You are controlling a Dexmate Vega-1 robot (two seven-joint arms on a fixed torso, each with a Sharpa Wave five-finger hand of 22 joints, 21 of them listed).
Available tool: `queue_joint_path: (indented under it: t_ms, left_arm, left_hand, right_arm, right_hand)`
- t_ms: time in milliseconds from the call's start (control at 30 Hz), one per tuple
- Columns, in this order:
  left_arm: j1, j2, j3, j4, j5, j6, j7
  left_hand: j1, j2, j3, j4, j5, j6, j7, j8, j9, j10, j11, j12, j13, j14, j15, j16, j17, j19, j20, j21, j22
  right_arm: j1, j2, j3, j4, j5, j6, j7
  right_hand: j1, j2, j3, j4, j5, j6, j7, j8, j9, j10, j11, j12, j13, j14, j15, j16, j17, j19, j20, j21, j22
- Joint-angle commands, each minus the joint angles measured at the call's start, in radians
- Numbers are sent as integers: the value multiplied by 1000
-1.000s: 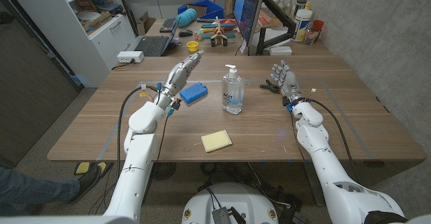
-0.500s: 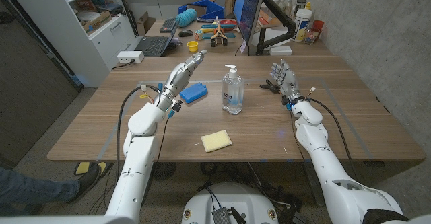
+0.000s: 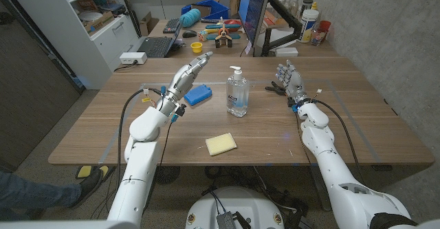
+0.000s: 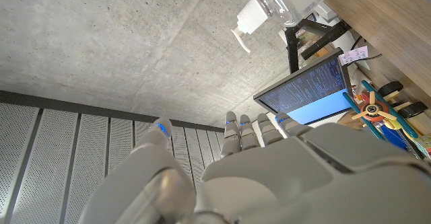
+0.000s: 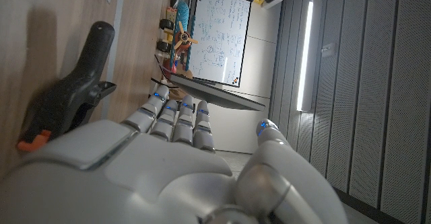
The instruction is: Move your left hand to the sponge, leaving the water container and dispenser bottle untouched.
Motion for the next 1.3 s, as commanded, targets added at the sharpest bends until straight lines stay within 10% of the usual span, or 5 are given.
queue_joint_path:
  t_ms: [33,1300]
  left_arm:
    - [24,13,7,-36,10,3,-7]
    - [97,83,21,-150,51,4,-48]
  left_hand:
    - [11,2,2,-6,4,10,0,5,2,5,-5,6,3,3,-2,2,1,-4,9,3,3]
    - [29,6,2,-16,-4,12,0,2,3,6,-9,5,3,3,-3,2,2,-10,24,5,4]
  right_arm:
    - [-9,2,3,-9,6,6,-5]
    - [-35,0,-5,-38,19,13,-21]
  right_hand:
    - [-2,4,2,-2,0,9,-1,-2,2,10,1,5,2,7,0,2,4,7,1,-4,4]
    - [-5,7,-1,-7,1,10,-3,-3,2,13,-1,3,3,9,-1,1,4,11,4,-18,5]
